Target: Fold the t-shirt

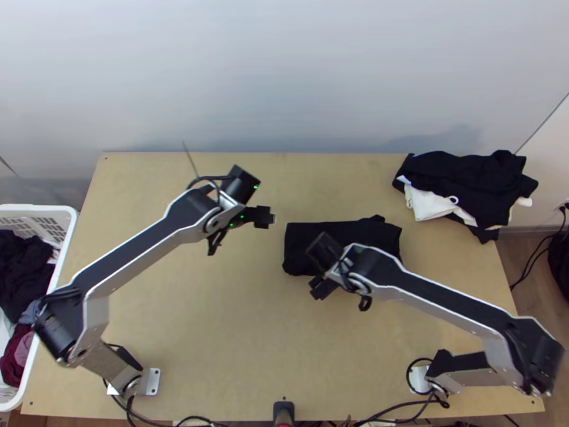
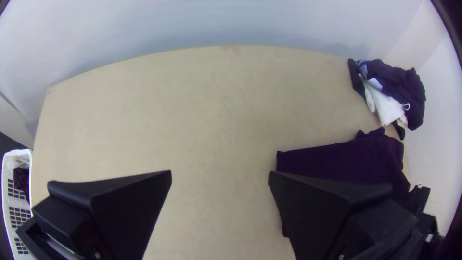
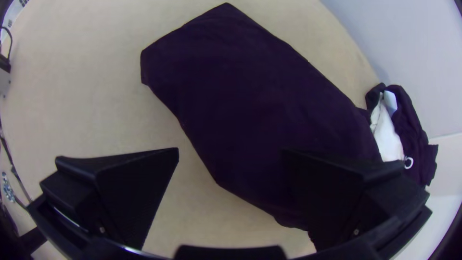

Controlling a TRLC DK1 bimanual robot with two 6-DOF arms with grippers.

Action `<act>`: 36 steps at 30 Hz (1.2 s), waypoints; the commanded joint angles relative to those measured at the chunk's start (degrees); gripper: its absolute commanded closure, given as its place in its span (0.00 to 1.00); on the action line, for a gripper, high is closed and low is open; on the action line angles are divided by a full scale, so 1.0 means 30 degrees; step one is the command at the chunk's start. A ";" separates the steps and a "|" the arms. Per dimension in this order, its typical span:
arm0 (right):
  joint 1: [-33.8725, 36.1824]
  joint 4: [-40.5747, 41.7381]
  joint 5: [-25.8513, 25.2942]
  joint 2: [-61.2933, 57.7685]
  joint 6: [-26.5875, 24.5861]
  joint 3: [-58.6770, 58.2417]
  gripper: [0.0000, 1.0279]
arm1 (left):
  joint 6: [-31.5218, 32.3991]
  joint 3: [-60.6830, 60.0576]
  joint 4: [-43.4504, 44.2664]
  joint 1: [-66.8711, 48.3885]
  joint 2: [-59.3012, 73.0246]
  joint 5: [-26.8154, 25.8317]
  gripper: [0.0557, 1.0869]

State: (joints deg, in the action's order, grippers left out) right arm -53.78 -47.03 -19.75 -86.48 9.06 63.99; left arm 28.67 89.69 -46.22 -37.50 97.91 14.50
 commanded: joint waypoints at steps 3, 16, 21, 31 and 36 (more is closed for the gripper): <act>-0.0589 0.1876 0.0049 -0.2551 -0.0793 -0.1055 0.04 | -0.0239 -0.1274 -0.0620 0.0750 -0.1552 0.0000 0.05; 0.1461 0.3605 0.0079 -0.4338 -0.0852 -0.0733 0.04 | -0.0297 -0.1332 -0.0913 0.0956 -0.1728 0.0000 0.05; 0.2575 0.3927 0.0079 -0.4924 -0.0852 -0.0616 0.04 | -0.0297 -0.1361 -0.0913 0.0985 -0.1757 0.0000 0.05; 0.3835 0.5245 0.0635 -0.5657 -0.1555 -0.0030 0.98 | -0.0327 -0.1391 -0.0913 0.0985 -0.1786 0.0000 0.05; 0.4831 0.5275 0.1778 -0.4954 -0.1467 0.0029 0.97 | -0.0327 -0.1420 -0.0913 0.1102 -0.1874 0.0000 0.05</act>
State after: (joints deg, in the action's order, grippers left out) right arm -42.50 -32.97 -17.26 -102.65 5.43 63.66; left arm 27.57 85.56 -48.99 -34.46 92.55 14.52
